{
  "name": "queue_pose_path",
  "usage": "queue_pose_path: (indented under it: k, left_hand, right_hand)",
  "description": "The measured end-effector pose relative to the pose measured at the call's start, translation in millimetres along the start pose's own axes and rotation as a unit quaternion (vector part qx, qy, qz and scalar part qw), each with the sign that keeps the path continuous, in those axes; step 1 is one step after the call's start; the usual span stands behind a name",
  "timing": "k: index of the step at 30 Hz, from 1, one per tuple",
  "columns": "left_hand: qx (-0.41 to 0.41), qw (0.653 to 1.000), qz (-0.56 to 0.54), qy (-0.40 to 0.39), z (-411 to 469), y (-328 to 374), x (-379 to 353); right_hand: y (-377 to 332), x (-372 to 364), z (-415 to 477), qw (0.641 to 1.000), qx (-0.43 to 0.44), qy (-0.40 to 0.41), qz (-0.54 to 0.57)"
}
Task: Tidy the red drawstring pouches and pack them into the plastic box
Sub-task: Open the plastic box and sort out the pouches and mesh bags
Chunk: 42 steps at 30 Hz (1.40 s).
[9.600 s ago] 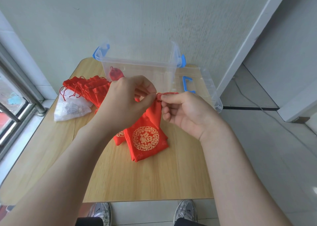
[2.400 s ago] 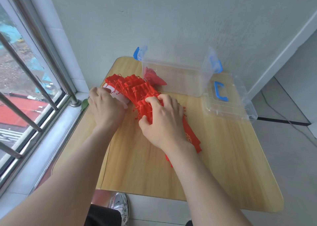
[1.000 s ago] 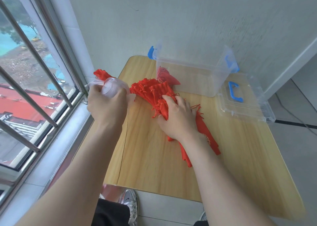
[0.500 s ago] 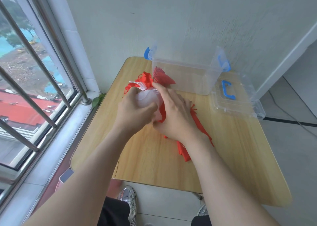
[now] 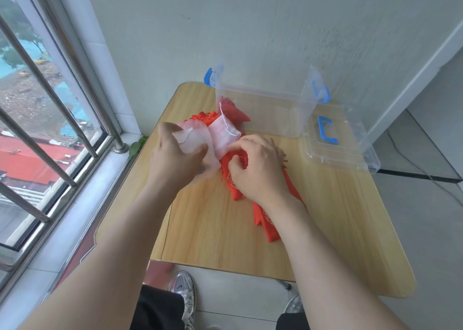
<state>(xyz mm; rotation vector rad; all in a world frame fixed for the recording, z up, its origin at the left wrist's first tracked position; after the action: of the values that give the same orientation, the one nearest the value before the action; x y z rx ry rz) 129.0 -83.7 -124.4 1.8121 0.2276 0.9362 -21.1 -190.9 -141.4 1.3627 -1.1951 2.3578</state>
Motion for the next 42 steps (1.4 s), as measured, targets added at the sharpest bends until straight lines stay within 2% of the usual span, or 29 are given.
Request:
queue_pose_path:
  k: [2, 4, 8, 13, 16, 18, 20, 24, 26, 30, 33, 35, 37, 42]
  left_hand:
    - [0.021, 0.999, 0.039, -0.021, -3, 1, 0]
    - [0.047, 0.996, 0.067, -0.038, -7, 1, -3]
    - [0.024, 0.992, 0.124, 0.004, -13, 8, -3]
    - [-0.021, 0.982, 0.180, 0.058, -28, 21, -3]
    - [-0.141, 0.982, 0.093, 0.084, -42, 35, -7]
    - [-0.193, 0.979, 0.016, 0.068, -52, 39, -9]
    - [-0.195, 0.980, -0.030, 0.025, -60, 39, -10]
    - [-0.187, 0.976, -0.093, -0.066, -74, 43, -15]
    - [-0.187, 0.976, -0.083, -0.077, -80, 47, -18]
    - [-0.152, 0.974, -0.112, -0.127, -82, 52, -31]
    - [-0.120, 0.958, -0.181, -0.185, -81, 58, -44]
    - [-0.093, 0.935, -0.264, -0.216, -77, 59, -51]
    - [-0.087, 0.920, -0.308, -0.228, -73, 59, -57]
    - [-0.137, 0.939, -0.243, -0.202, -59, 70, -64]
  right_hand:
    - [0, 4, 0, 0.999, -0.003, 0.029, 0.016]
    - [3, 8, 1, 0.998, -0.041, 0.034, 0.018]
    - [6, 14, -2, 0.994, -0.101, 0.011, 0.034]
    - [1, 21, -10, 0.993, -0.096, 0.012, 0.068]
    - [-5, 32, -16, 0.984, -0.093, 0.005, 0.153]
    - [-10, 40, -20, 0.960, -0.116, -0.013, 0.255]
    - [-15, 44, -26, 0.925, -0.133, -0.048, 0.352]
    - [-27, 54, -41, 0.887, -0.109, -0.105, 0.436]
    - [-31, 61, -51, 0.885, -0.096, -0.089, 0.448]
    - [-29, 69, -65, 0.902, -0.110, -0.024, 0.417]
    - [-17, 73, -68, 0.878, -0.168, 0.033, 0.447]
    - [-9, 75, -66, 0.864, -0.188, 0.060, 0.464]
    - [-7, 77, -62, 0.856, -0.187, 0.060, 0.479]
    - [-3, 86, -49, 0.857, -0.151, 0.036, 0.491]
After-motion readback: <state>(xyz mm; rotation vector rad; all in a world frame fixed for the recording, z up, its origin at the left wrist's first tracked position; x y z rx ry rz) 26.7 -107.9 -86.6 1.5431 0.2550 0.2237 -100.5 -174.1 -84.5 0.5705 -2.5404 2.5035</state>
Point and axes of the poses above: each hand's wrist, its own z-axis towards the middle knuckle, its own x-axis out of the back of the hand, y = z × x, the point moved 3 cm from there along z, towards the middle knuckle, and after that the axes turned 10 degrees about -y, right-handed, at the moved point
